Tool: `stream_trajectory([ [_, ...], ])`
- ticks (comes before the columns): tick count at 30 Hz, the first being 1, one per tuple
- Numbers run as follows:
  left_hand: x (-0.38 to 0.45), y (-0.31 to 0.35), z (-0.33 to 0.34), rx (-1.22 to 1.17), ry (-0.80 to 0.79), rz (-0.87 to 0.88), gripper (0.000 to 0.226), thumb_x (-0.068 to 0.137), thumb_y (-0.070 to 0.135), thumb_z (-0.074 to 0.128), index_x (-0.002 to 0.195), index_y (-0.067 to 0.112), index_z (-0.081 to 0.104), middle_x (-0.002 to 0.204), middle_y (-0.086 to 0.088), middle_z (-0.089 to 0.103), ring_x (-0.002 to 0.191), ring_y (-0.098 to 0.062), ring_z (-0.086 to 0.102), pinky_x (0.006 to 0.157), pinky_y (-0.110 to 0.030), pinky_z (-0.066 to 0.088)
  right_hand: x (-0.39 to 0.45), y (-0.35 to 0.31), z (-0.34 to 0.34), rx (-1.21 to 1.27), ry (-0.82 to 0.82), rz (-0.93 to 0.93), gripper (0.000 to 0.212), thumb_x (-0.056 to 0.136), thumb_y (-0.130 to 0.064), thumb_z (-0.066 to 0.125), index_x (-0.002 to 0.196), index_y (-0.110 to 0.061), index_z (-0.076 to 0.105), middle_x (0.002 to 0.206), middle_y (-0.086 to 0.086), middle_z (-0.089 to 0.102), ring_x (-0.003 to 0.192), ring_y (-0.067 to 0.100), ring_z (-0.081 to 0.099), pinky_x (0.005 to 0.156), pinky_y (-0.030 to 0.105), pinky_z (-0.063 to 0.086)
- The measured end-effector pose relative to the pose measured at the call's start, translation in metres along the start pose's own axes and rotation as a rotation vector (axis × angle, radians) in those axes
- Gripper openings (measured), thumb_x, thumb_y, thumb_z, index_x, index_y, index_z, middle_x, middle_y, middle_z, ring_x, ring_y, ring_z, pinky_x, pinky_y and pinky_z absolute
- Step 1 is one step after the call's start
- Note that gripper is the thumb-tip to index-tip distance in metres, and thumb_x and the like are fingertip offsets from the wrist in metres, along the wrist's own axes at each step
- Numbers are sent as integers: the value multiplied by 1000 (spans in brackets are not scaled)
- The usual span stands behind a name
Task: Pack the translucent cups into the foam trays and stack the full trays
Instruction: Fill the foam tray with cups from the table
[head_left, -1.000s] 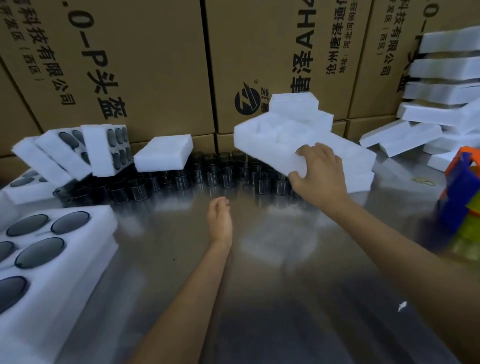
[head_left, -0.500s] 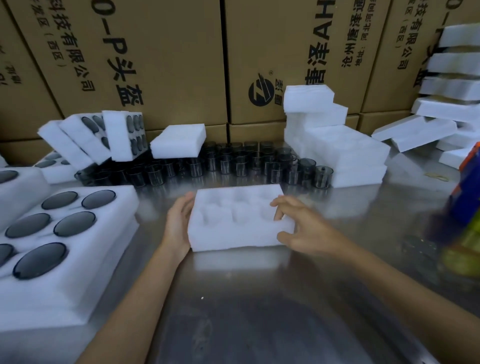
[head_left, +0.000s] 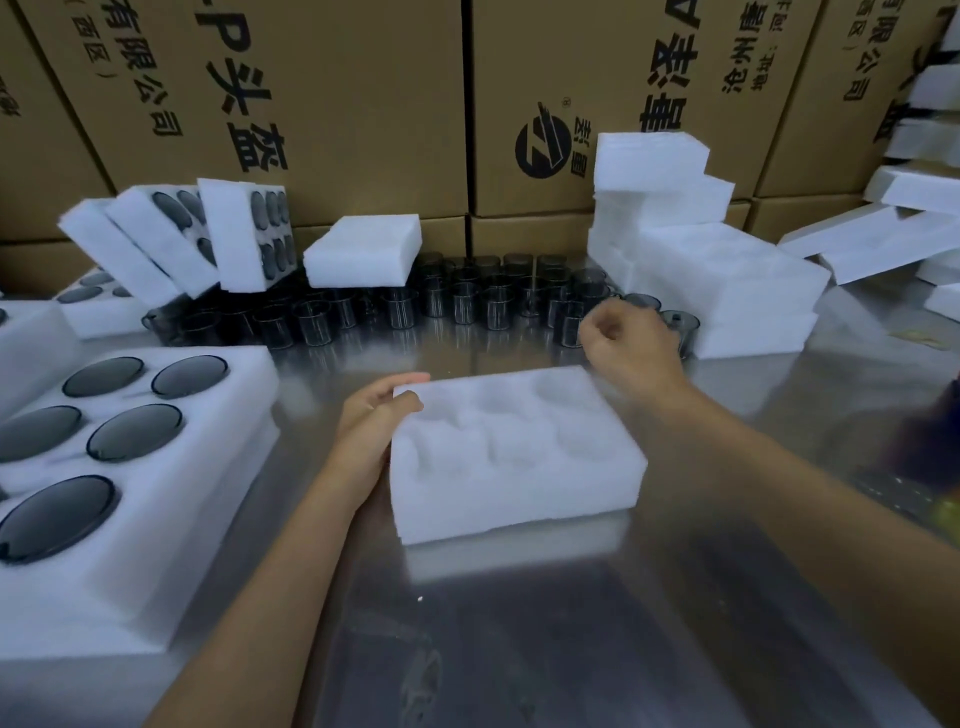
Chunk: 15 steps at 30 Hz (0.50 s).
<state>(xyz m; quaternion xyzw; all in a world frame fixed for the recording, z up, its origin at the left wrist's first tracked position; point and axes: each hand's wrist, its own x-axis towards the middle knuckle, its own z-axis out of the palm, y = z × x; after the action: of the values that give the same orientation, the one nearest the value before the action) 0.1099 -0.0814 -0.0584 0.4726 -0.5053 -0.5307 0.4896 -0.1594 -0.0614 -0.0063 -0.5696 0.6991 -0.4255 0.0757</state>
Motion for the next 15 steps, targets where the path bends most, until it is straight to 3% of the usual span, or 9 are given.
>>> stream_trajectory([
  [3, 5, 3, -1, -1, -23, -35, 31, 84, 2, 61, 100, 23, 77, 86, -2, 75, 68, -12, 70, 57, -21, 55, 41, 12, 12, -369, -88, 27, 38, 91, -25, 57, 128, -23, 62, 138, 1, 55, 137, 27, 35, 111, 50, 24],
  [6, 8, 3, 0, -21, -24, -35, 31, 83, 0, 61, 100, 21, 77, 87, -5, 75, 70, -15, 70, 59, -22, 57, 68, 23, 28, -535, -207, 36, 49, 94, -26, 53, 143, -21, 50, 157, 2, 35, 149, 25, 17, 116, 54, 14],
  [9, 10, 3, 1, -51, 2, -35, 29, 83, -1, 60, 99, 16, 77, 83, -6, 74, 67, -16, 69, 58, -23, 56, 79, 34, 46, -617, -289, 27, 47, 95, -29, 56, 141, -24, 51, 158, 1, 33, 152, 25, 11, 120, 55, 4],
  [11, 10, 3, 1, -66, 3, -36, 27, 83, -1, 59, 99, 14, 76, 83, -6, 72, 67, -15, 68, 57, -21, 55, 79, 38, 56, -579, -231, 19, 33, 93, -32, 60, 125, -24, 62, 143, 5, 51, 147, 26, 24, 120, 54, 2],
  [13, 11, 3, 0, -69, 4, -39, 25, 84, 0, 60, 98, 13, 76, 84, -6, 72, 68, -15, 68, 57, -21, 54, 75, 39, 64, -578, -107, -61, 19, 90, -33, 63, 106, -24, 66, 124, 8, 57, 131, 30, 42, 120, 49, 10],
  [15, 11, 3, -1, -73, -3, -47, 23, 83, 3, 61, 96, 14, 76, 84, -5, 72, 69, -15, 68, 58, -22, 54, 72, 35, 67, -593, -72, -141, 15, 86, -31, 66, 98, -24, 66, 123, 9, 48, 118, 33, 47, 112, 42, 22],
])
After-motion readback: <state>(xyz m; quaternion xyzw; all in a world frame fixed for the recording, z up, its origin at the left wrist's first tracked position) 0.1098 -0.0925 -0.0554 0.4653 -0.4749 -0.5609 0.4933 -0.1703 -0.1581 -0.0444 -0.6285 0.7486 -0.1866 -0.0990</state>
